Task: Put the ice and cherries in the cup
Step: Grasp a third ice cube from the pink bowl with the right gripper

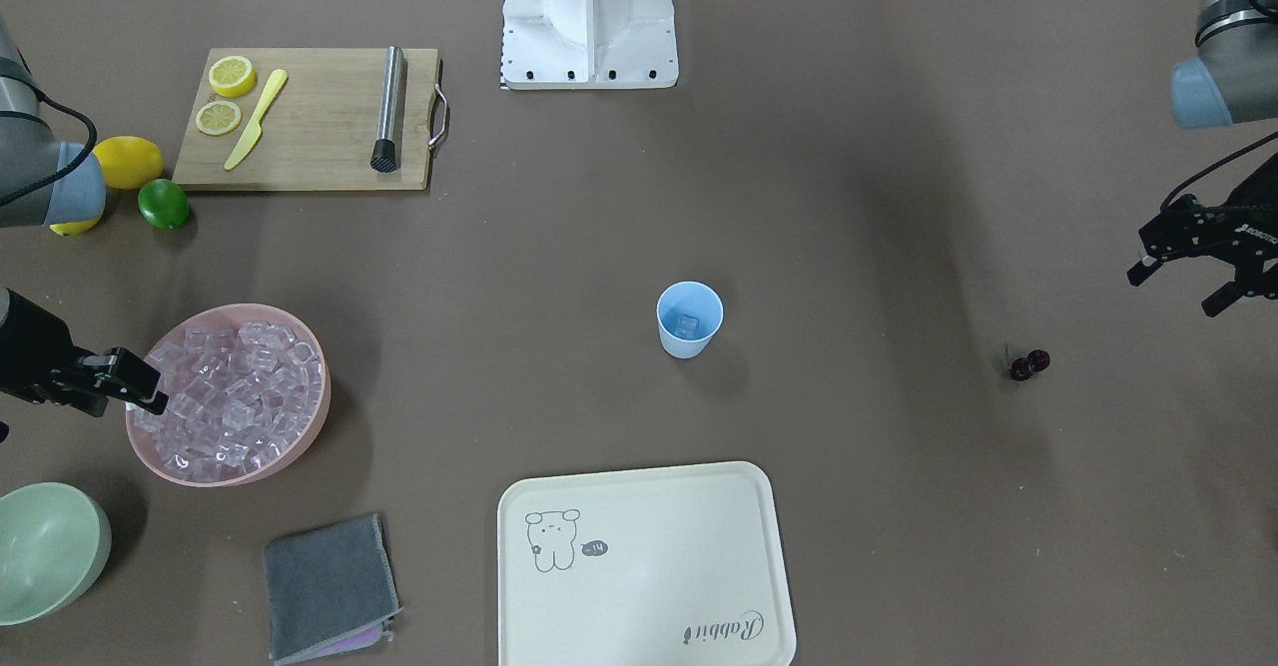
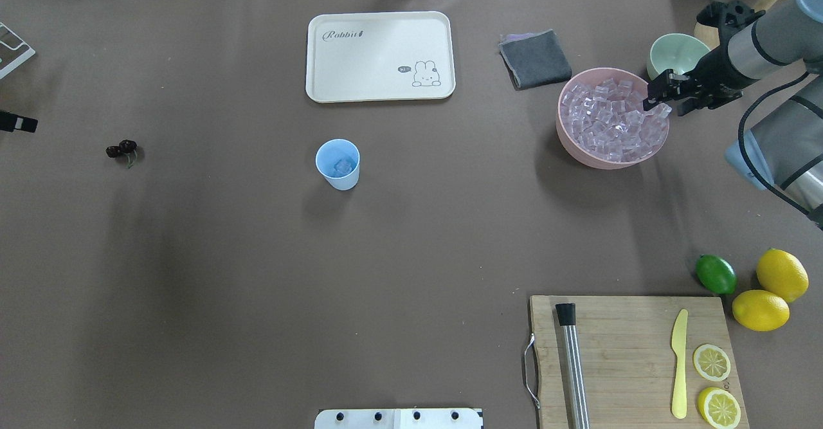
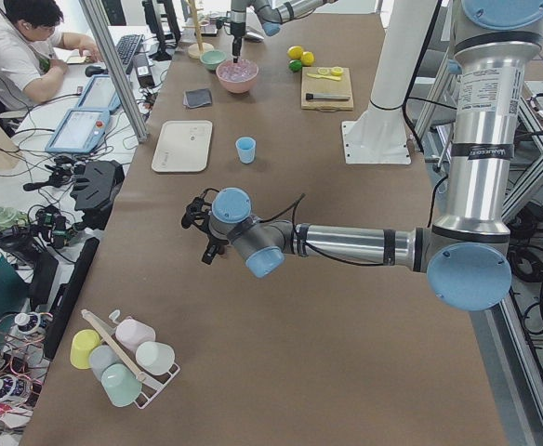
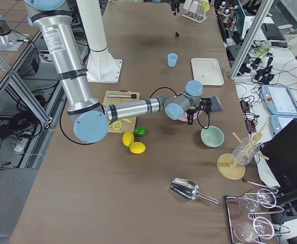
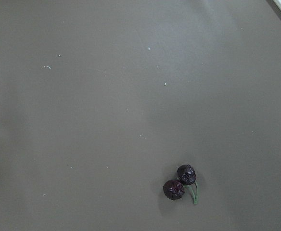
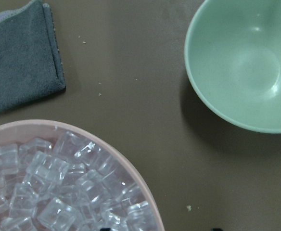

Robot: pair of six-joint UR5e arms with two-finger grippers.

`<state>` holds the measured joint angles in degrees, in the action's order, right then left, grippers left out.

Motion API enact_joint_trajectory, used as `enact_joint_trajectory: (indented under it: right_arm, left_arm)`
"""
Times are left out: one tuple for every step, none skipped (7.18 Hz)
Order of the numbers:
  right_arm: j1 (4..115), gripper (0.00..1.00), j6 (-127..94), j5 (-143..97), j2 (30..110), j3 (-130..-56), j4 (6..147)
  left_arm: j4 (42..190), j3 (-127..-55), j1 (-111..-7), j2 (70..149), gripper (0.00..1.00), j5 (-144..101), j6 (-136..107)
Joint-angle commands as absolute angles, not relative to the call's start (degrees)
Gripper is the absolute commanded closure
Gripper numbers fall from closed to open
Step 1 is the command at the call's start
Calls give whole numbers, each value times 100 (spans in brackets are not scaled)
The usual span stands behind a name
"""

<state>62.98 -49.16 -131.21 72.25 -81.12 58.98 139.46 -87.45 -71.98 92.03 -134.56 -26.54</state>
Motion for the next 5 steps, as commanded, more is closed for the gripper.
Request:
enact_joint_trajectory:
  right_arm:
    - [6302,25,-4922,-13166,7216,-8174,5897]
    - [6302,25,-4922,-13175,7216,-8174,5897]
    - [6302,28,-4931,-13175,7216,-8209,5915]
    - [6302,34,-4931,-13175,7216,-8209,5924]
    - [6302,38,-4931,-13157,7225,-8200,5906]
  left_arm:
    - [13948,-8745,-7198,9211,2,-13456,-2654]
    - [13948,-8754,-7198,9211,2,-13456,-2654]
    - [13948,-8745,-7198,9220,2,-13456,-2663]
    - [13948,-8736,-7198,9220,2,-13456,-2654]
    - [13940,-8728,-7198,9228,2,-13456,-2654]
